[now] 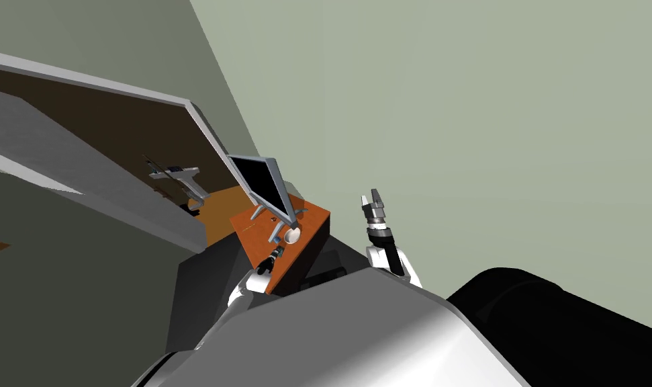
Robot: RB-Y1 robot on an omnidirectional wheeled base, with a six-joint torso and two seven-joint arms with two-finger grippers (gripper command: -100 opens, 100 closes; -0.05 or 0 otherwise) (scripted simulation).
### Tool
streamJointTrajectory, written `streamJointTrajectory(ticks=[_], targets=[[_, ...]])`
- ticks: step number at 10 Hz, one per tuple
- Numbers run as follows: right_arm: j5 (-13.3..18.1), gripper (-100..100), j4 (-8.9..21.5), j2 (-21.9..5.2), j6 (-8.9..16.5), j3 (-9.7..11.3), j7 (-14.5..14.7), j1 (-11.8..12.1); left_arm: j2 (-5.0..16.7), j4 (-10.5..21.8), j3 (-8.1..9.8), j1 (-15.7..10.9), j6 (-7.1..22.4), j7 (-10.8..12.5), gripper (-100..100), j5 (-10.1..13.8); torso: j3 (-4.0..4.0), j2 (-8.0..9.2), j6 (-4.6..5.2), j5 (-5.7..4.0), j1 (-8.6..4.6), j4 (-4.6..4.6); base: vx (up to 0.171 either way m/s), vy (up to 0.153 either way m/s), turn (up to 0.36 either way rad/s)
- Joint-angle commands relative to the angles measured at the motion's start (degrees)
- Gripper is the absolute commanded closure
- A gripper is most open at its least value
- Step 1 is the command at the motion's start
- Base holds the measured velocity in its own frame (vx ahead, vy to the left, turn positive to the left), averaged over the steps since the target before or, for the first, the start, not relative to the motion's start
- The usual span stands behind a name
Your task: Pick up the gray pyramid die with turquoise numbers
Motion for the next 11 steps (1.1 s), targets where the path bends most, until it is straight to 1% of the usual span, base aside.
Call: streamJointTrajectory(ticks=[1, 2, 3, 4, 6, 7, 8, 11], targets=[[0.0, 0, 0.0, 0.0, 0.0, 0.0, 0.0, 0.0, -0.77, 2.02, -0.2, -0.17, 0.28, -0.51, -100, 0.23, 0.0, 0.0, 0.0, 0.0, 0.0, 0.0, 0.043, -0.039, -0.097], [0.0, 0, 0.0, 0.0, 0.0, 0.0, 0.0, 0.0, -0.59, 1.86, 0.04, -0.55, -0.05, -0.3, -100, 0.01, -0.02, -0.05, 0.03, -0.01, -0.09, 0.0, 0.021, -0.021, -0.016], [0.0, 0, 0.0, 0.0, 0.0, 0.0, 0.0, 0.0, -0.67, 2.09, 0.03, -0.63, -0.06, -0.37, 0, 0.01, 0.0, 0.01, 0.0, -0.02, -0.03, 0.0, 0.0, 0.0, 0.0], [0.0, 0, 0.0, 0.0, 0.0, 0.0, 0.0, 0.0, -1.15, 2.88, 1.81, -0.69, -0.6, -0.83, -100, -0.7, 0.04, 0.06, 0.0, 0.0, 0.03, 0.02, 0.0, 0.005, -0.099], [0.0, 0, 0.0, 0.0, 0.0, 0.0, 0.0, -0.01, -2.13, 4.53, 5.33, -0.84, -1.69, -1.77, -100, -2.11, 0.08, 0.14, 0.01, 0.02, 0.12, 0.04, -0.016, 0.023, -0.124], [0.0, 0, 0.0, 0.0, 0.0, 0.0, 0.0, -0.01, -2.62, 5.35, 6.79, -0.91, -2.24, -2.24, -100, -2.82, 0.1, 0.18, 0.0, 0.03, 0.15, 0.04, -0.02, 0.028, -0.138], [0.0, 0, 0.0, 0.0, 0.0, 0.0, 0.0, -0.01, -2.62, 5.35, 7.15, -0.91, -2.24, -2.24, -100, -2.82, 0.11, 0.18, 0.01, 0.03, 0.16, 0.05, -0.015, 0.017, -0.056], [0.0, 0, 0.0, 0.0, 0.0, 0.0, 0.0, -0.01, -4.09, 7.82, 12.38, -1.13, -3.87, -3.64, -100, -4.95, 0.09, 0.16, 0.0, 0.02, 0.13, 0.04, -0.01, 0.018, -0.114]])
